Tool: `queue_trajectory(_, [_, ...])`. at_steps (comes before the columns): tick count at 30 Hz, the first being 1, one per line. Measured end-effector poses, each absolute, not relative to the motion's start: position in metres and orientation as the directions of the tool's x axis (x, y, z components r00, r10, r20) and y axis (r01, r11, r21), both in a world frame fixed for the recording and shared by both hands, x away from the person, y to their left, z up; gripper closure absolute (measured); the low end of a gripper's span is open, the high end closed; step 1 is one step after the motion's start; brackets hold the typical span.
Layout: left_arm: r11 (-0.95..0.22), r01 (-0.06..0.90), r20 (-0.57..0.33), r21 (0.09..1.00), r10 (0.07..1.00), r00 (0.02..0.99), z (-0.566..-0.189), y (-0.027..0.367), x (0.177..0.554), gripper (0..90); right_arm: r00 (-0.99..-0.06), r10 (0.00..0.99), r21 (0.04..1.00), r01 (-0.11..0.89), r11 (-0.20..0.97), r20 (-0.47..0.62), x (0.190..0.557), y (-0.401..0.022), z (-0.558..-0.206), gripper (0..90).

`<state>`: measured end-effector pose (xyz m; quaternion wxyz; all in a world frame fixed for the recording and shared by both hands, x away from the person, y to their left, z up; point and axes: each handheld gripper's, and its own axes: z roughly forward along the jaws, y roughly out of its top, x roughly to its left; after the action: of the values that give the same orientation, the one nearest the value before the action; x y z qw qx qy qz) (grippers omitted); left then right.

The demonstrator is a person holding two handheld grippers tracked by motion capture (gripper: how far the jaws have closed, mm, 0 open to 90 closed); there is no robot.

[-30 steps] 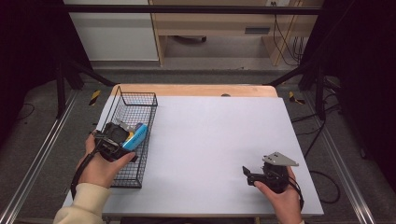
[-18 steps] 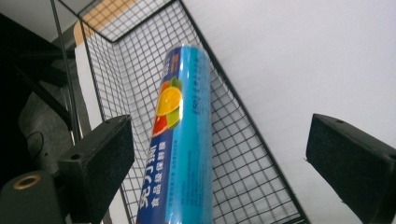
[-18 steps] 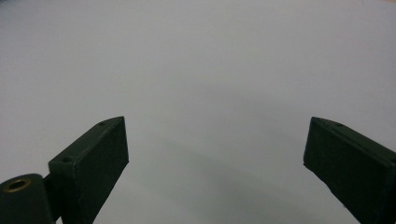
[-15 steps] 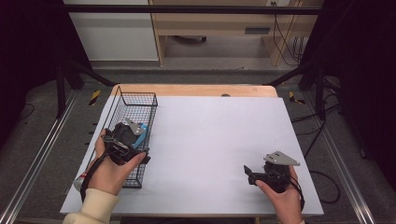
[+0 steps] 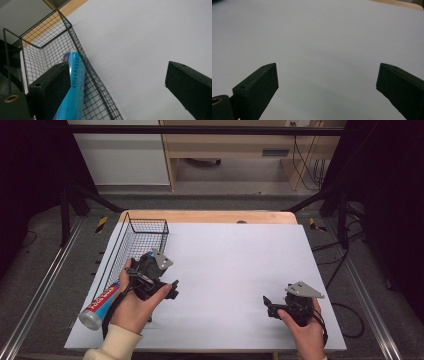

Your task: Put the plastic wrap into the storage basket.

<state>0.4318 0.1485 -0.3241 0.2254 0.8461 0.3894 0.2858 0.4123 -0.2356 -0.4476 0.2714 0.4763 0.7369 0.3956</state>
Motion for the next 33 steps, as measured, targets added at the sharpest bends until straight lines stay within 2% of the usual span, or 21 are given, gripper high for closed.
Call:
queue_trajectory(9, [-0.624,0.469,0.315,0.625,0.751,0.580,-0.334,0.123,0.427,6.2,-0.398,0.917,0.842,0.484,0.238,-0.030,0.412,-0.237,-0.448,4.4])
queue_trajectory(13, [-0.575,0.471,0.228,0.669,0.762,0.605,-0.342,0.117,0.428,6.3,-0.400,0.916,0.839,0.489,0.238,-0.027,0.412,-0.237,-0.448,4.8])
queue_trajectory(15, [-0.585,0.453,0.242,0.673,0.753,0.612,-0.349,0.112,0.429,6.3,-0.400,0.916,0.840,0.486,0.241,-0.031,0.412,-0.238,-0.448,4.8])
queue_trajectory(33, [-0.574,0.386,0.184,0.722,0.698,0.692,-0.414,0.078,0.442,6.8,-0.391,0.920,0.831,0.499,0.246,-0.038,0.412,-0.240,-0.450,4.9])
